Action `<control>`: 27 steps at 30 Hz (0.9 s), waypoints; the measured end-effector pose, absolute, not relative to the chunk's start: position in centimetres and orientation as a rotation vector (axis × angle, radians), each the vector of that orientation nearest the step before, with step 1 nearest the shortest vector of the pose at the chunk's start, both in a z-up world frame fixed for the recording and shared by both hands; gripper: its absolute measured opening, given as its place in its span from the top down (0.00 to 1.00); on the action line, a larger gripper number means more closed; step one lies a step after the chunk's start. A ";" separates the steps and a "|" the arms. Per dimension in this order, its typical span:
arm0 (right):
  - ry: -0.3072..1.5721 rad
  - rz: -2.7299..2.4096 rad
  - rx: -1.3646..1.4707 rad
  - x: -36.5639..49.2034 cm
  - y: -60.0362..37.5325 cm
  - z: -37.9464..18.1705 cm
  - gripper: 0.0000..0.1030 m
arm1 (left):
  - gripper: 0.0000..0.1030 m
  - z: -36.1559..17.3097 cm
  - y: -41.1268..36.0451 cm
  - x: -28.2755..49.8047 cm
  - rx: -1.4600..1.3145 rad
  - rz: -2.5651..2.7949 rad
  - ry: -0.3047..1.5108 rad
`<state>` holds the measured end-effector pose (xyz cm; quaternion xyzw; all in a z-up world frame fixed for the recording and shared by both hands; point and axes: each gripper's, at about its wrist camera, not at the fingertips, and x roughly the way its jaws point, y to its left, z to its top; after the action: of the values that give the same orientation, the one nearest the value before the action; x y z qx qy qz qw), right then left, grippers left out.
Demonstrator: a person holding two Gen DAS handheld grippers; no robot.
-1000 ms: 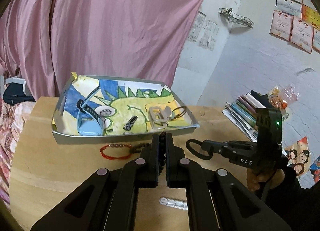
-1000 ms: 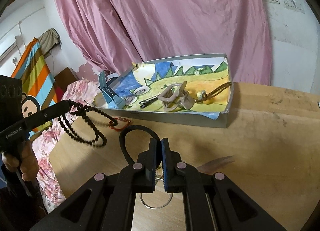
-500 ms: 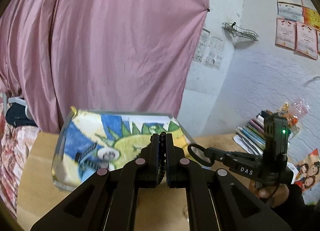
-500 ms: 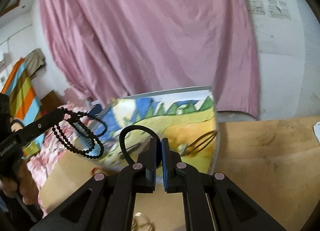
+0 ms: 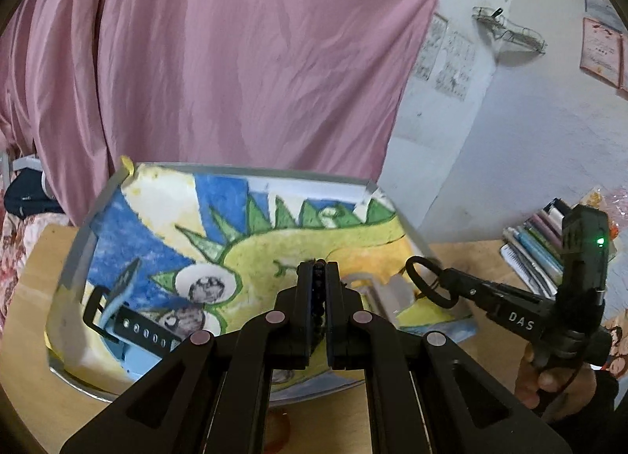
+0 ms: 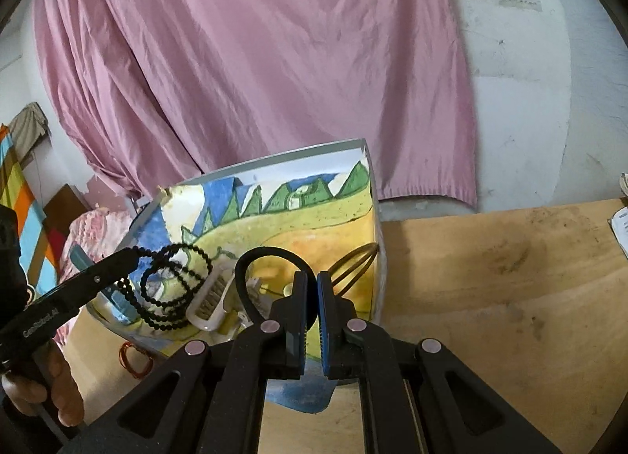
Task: Organize jewelry
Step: 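Carry the hair tie into the tray with the right tool while the left tool drops the bead necklace in, then open and withdraw both tools from the tray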
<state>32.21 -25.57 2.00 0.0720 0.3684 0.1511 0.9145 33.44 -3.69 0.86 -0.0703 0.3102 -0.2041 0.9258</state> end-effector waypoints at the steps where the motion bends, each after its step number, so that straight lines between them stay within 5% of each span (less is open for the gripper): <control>1: 0.762 0.309 0.141 32.2 -25.5 1.9 0.94 | 0.97 0.5 -3.6 33.6 -0.142 -0.415 0.646; 9: 0.778 0.286 0.138 32.3 -25.6 1.5 0.93 | 0.95 -0.4 -3.9 34.1 -0.124 -0.368 0.715; 13: 0.759 0.278 0.129 31.7 -25.7 2.3 0.89 | 0.57 0.0 -3.5 33.6 -0.146 -0.356 0.698; 18: 0.715 0.263 0.122 29.8 -26.6 3.9 0.64 | 0.53 1.5 -3.3 32.1 -0.151 -0.341 0.666; 22: 0.668 0.266 0.103 27.4 -27.2 5.2 0.33 | 0.22 3.1 -3.0 29.8 -0.174 -0.336 0.608; 24: 0.648 0.278 0.090 26.2 -27.4 5.7 0.14 | 0.16 3.8 -2.6 28.6 -0.185 -0.340 0.579; 27: 0.603 0.312 0.055 23.9 -27.3 6.6 0.00 | 0.11 4.6 -2.1 26.5 -0.185 -0.329 0.550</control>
<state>23.87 -27.32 6.56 0.0271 0.2959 0.1528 0.9425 26.52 -2.14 4.63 -0.0906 0.2700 -0.1613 0.9449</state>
